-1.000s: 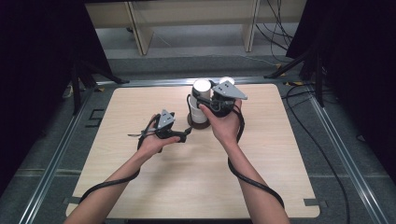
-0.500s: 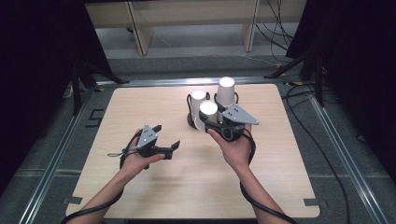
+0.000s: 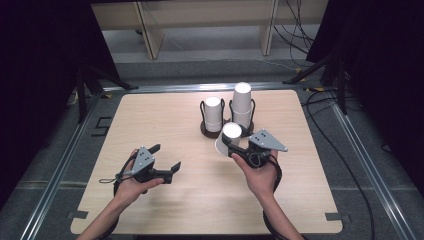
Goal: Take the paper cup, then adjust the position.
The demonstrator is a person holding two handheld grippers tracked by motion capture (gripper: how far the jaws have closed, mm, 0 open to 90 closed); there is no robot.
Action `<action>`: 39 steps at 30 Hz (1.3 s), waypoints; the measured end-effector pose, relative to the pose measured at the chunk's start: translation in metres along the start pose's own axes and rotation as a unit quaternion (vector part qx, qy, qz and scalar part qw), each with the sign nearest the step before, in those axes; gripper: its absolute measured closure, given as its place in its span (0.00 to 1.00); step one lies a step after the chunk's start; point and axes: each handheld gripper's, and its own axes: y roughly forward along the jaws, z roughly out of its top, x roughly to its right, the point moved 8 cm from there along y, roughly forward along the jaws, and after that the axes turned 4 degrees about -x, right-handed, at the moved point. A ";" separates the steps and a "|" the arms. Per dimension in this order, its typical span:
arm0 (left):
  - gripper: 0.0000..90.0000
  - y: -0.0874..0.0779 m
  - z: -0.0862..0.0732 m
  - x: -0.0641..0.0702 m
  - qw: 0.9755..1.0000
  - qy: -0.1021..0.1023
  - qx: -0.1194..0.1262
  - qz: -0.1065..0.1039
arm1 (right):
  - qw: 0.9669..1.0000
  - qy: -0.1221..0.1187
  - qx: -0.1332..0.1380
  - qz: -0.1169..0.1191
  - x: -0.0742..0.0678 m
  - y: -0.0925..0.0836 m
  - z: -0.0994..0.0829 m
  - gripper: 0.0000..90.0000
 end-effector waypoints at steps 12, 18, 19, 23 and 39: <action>0.03 0.008 -0.004 0.020 1.000 0.016 -0.001 -0.014 | 0.998 0.047 -0.003 0.037 -0.014 0.011 -0.011 0.39; 0.03 0.021 0.001 0.033 0.999 0.019 0.002 -0.028 | 0.997 0.063 -0.004 0.034 -0.014 0.012 -0.014 0.38; 0.03 0.022 0.002 0.035 0.999 0.021 0.002 -0.031 | 0.997 0.062 0.000 0.035 -0.014 0.011 -0.013 0.38; 0.03 0.027 0.004 0.047 0.999 0.026 0.001 -0.042 | 0.996 0.079 0.001 0.036 -0.015 0.010 -0.014 0.38; 0.03 0.045 0.012 0.063 0.997 0.039 0.010 -0.059 | 0.985 0.164 -0.004 0.055 -0.006 0.014 -0.020 0.38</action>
